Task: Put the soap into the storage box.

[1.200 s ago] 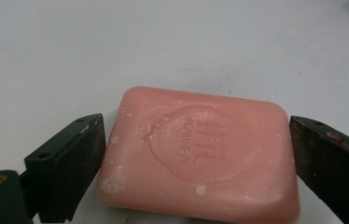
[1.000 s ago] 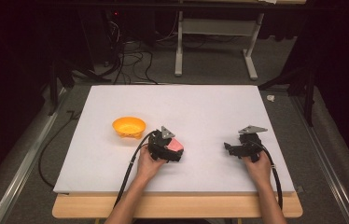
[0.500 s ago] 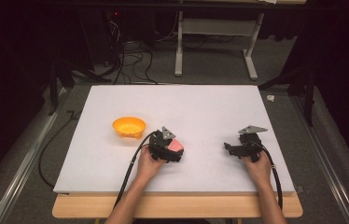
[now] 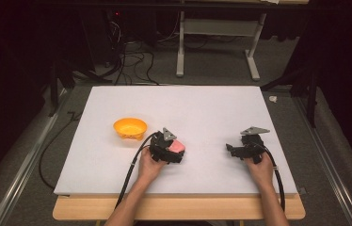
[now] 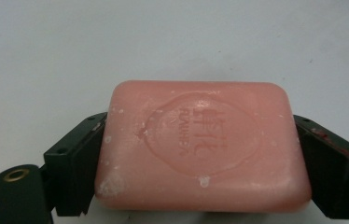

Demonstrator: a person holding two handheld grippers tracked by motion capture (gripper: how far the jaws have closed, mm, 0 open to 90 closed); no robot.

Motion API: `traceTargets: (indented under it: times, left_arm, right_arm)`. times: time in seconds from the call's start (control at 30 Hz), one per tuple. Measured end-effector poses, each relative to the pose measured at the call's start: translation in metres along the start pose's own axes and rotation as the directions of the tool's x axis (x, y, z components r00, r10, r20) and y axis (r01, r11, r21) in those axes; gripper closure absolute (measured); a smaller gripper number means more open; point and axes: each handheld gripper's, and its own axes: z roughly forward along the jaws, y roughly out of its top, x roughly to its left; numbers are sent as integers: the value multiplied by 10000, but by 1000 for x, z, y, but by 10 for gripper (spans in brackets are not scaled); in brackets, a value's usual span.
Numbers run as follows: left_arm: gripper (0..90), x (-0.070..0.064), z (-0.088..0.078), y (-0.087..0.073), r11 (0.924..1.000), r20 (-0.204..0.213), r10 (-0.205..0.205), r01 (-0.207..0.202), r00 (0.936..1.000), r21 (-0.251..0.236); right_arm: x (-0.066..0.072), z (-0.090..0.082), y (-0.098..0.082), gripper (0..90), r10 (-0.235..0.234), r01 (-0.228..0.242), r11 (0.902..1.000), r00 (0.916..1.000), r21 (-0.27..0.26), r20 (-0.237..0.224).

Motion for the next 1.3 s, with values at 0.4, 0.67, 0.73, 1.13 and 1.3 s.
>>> traceTargets:
  times: [0.4, 0.67, 0.73, 1.13, 1.3]
  left_arm:
    - [137, 2, -11, 2, 9992, 179, -277, 282, 9995, -273]
    - [137, 0, -22, 4, 9990, 209, -86, 96, 9997, -439]
    - [137, 0, -24, 4, 9988, 238, -99, 111, 9997, -477]
    - [137, 4, -40, 4, 9973, 357, -356, 378, 9987, -634]
    - [137, 4, -44, 3, 9969, 303, -346, 367, 9989, -702]
  right_arm:
    - [0, 0, 0, 200, 2, -2, 10000, 10000, -1, -7]
    - [0, 0, 0, 200, -33, 33, 10000, 10000, -11, -8]
    - [0, 0, 0, 200, -16, 16, 10000, 10000, 1, -11]
    - [0, 0, 0, 200, -25, 25, 10000, 10000, -10, -7]
    - [0, 0, 0, 200, -5, 5, 10000, 10000, 4, -6]
